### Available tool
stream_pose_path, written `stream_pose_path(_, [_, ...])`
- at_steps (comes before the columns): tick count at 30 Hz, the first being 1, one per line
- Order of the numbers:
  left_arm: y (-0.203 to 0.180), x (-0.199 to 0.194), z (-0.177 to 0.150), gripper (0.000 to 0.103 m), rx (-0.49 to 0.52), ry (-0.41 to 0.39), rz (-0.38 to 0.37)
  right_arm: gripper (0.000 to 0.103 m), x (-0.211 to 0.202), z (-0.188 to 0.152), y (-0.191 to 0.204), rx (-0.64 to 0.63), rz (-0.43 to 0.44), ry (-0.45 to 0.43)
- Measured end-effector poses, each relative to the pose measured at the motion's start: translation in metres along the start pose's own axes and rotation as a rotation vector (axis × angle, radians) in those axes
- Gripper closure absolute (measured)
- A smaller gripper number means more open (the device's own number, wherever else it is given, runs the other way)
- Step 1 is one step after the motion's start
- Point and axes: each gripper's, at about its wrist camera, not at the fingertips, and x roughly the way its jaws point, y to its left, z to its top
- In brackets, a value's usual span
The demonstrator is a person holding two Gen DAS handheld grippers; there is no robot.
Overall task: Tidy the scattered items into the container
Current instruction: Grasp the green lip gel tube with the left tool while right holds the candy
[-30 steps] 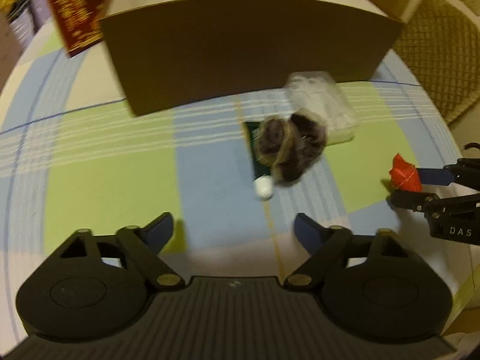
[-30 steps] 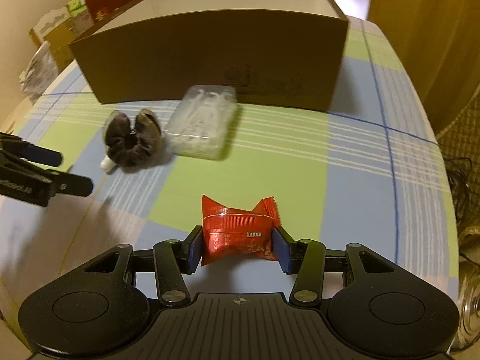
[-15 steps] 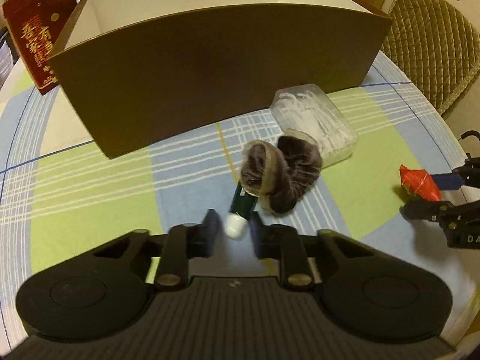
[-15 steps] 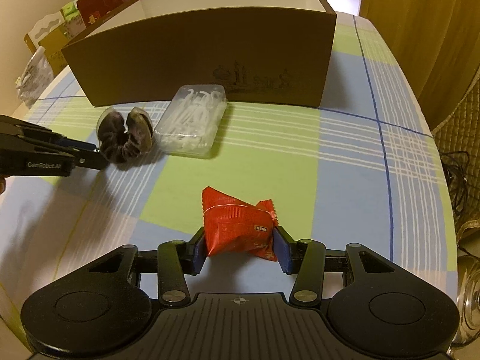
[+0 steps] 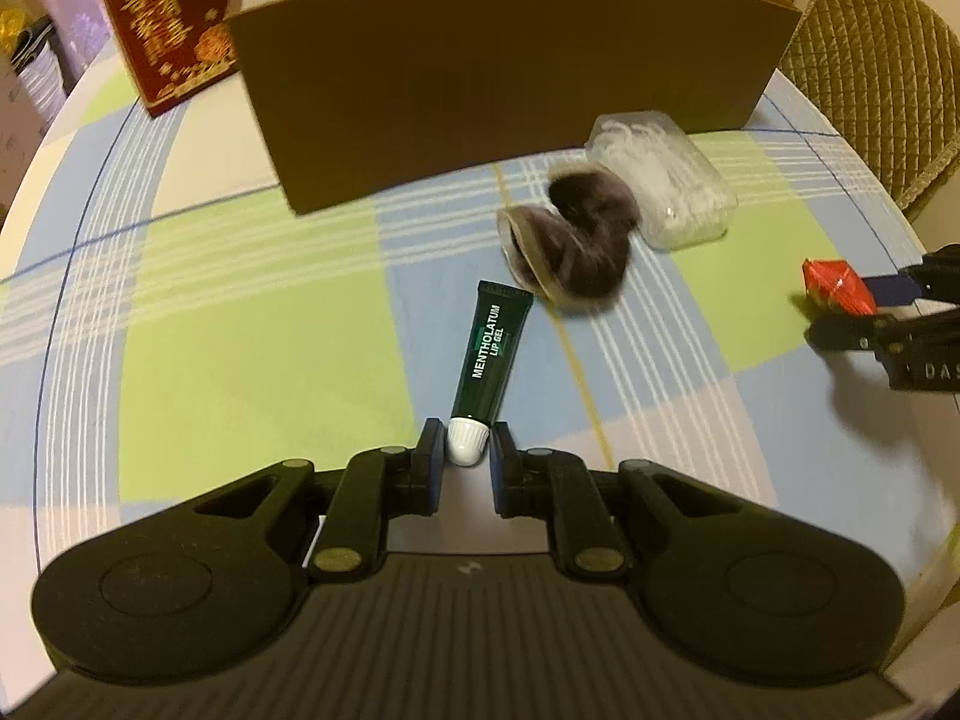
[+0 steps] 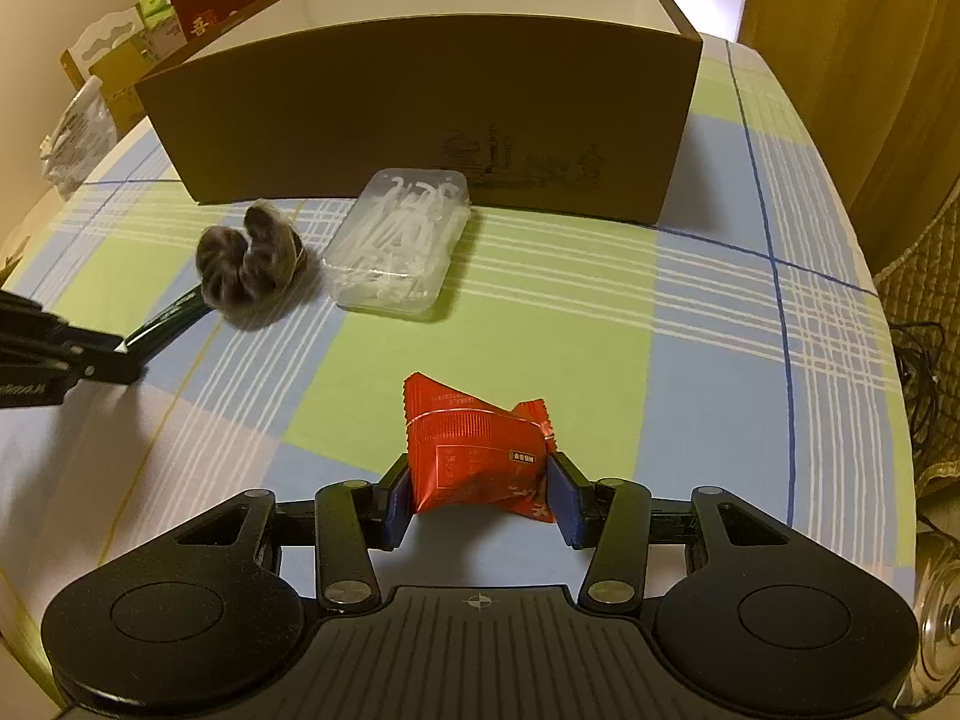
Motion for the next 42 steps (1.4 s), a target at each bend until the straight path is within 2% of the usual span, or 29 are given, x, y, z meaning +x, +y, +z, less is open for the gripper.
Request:
stream_pose_path(6, [0.002, -0.007, -0.008, 0.089, -0.038, 0.013, -0.022, 0.051, 0.000, 0.000, 0.001, -0.010, 0.004, 0.002])
stream_pose_path(8, [0.003, -0.009, -0.006, 0.077, -0.044, 0.002, -0.037, 0.021, 0.000, 0.001, 0.001, -0.014, -0.002, -0.001])
stream_pose_path(9, [0.003, -0.010, -0.004, 0.076, -0.041, -0.006, -0.034, 0.006, -0.002, 0.000, 0.002, -0.014, -0.012, -0.018])
stream_pose_path(13, [0.003, -0.008, 0.007, 0.075, -0.011, -0.027, -0.036, 0.006, -0.004, 0.000, 0.004, -0.017, -0.004, -0.030])
stream_pose_path(21, [-0.010, 0.010, 0.017, 0.076, 0.088, 0.005, -0.042, 0.006, -0.007, -0.001, 0.002, -0.008, -0.002, -0.034])
stream_pose_path(22, [-0.012, 0.010, 0.015, 0.079, 0.102, 0.003, -0.038, 0.006, -0.007, -0.001, 0.001, -0.006, -0.002, -0.036])
stream_pose_path(23, [-0.012, 0.009, 0.014, 0.089, 0.105, 0.003, -0.040, 0.006, -0.008, -0.001, 0.001, -0.003, -0.002, -0.037])
stream_pose_path(36, [0.008, -0.006, -0.002, 0.091, 0.004, 0.009, -0.035, 0.006, -0.001, 0.003, 0.007, -0.045, 0.013, -0.028])
stream_pose_path(37, [0.008, -0.007, -0.002, 0.091, -0.002, 0.007, -0.036, 0.012, 0.001, 0.003, 0.007, -0.047, 0.009, -0.023])
stream_pose_path(39, [0.009, -0.010, -0.001, 0.091, -0.010, 0.000, -0.039, 0.039, 0.005, 0.002, 0.006, -0.050, 0.015, -0.007])
stream_pose_path(41, [0.008, -0.012, 0.000, 0.091, -0.013, -0.005, -0.041, 0.043, 0.005, 0.002, 0.006, -0.069, 0.013, 0.001])
stream_pose_path(42, [0.007, -0.012, 0.000, 0.091, -0.015, -0.006, -0.043, 0.050, 0.005, 0.002, 0.007, -0.083, 0.009, 0.004])
